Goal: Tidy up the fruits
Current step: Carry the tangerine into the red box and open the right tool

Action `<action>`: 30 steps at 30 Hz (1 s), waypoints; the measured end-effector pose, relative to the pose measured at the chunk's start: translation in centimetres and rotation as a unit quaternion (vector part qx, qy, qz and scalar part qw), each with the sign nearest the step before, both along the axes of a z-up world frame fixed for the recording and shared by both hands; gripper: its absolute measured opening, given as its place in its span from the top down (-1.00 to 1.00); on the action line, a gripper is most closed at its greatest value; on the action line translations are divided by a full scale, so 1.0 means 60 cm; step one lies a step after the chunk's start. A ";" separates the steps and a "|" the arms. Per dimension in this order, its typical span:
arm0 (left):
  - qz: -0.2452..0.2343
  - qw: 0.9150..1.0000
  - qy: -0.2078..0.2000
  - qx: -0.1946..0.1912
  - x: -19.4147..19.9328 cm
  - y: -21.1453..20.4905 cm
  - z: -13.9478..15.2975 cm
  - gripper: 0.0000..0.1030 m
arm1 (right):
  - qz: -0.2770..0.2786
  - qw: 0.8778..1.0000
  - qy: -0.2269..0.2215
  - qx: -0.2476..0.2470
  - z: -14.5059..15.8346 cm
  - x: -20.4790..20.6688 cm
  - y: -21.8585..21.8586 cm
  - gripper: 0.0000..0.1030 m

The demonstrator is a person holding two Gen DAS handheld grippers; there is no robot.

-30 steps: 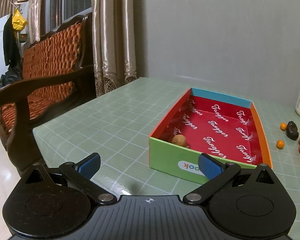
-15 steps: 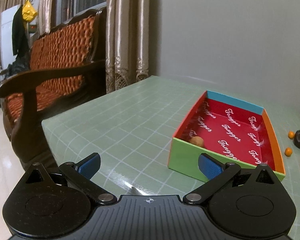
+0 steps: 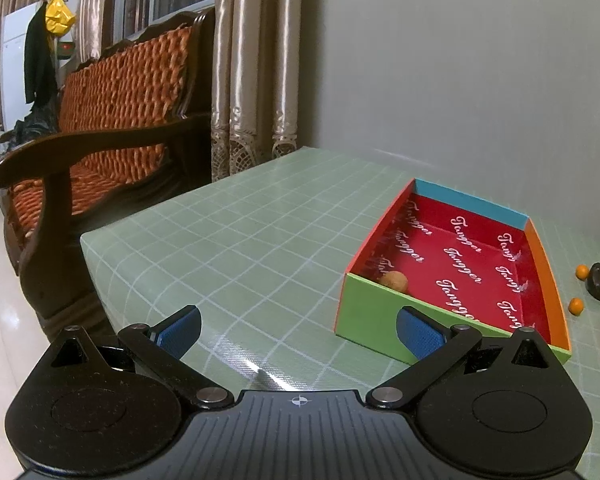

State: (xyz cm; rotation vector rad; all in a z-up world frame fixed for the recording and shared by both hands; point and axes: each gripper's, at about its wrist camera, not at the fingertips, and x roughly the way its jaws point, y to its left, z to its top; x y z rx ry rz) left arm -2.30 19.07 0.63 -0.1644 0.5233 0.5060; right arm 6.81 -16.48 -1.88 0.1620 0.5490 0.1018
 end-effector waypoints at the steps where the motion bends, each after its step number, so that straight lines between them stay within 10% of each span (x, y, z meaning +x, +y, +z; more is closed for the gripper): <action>1: 0.001 1.000 0.000 0.000 -0.001 0.001 0.000 -1.00 | 0.000 1.000 -0.008 0.001 0.004 -0.004 -0.001 0.25; 16: 0.050 0.999 0.000 -0.001 -0.035 0.063 -0.010 -1.00 | 0.186 0.980 -0.067 0.018 0.087 0.000 0.202 0.25; 30: 0.059 0.998 0.000 -0.014 -0.041 0.093 -0.017 -1.00 | 0.250 0.967 -0.023 -0.035 0.041 0.024 0.329 0.25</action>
